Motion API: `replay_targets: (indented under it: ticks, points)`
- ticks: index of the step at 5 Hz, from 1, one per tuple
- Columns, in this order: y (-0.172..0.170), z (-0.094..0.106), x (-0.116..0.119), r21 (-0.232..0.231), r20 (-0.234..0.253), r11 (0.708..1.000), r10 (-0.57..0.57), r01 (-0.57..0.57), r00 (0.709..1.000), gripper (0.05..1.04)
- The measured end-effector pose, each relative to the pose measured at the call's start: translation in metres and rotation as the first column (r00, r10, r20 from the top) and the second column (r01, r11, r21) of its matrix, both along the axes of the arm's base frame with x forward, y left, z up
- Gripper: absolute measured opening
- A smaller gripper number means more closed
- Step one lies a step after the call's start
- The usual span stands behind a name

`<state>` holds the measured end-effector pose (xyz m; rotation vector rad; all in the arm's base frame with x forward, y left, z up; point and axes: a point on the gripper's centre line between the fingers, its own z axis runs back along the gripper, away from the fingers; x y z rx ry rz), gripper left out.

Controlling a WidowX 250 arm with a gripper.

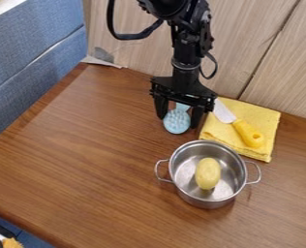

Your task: Move the blue brush to the left side of the yellow towel

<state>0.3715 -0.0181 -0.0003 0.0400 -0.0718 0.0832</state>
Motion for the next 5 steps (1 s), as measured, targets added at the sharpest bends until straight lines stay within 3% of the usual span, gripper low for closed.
replay_targets:
  ticks: [2,3,4,5]
  points:
    - [0.0,0.0,-0.002,0.01,-0.008,1.0,0.015,-0.015,1.0,1.001]
    - [0.0,0.011,-0.006,0.015,-0.034,1.0,0.024,-0.023,0.999,1.001]
    - [-0.004,0.046,-0.002,-0.017,0.036,1.0,0.025,-0.025,0.999,1.001]
    - [-0.008,0.069,-0.001,-0.042,0.082,0.999,0.001,0.002,0.997,1.001]
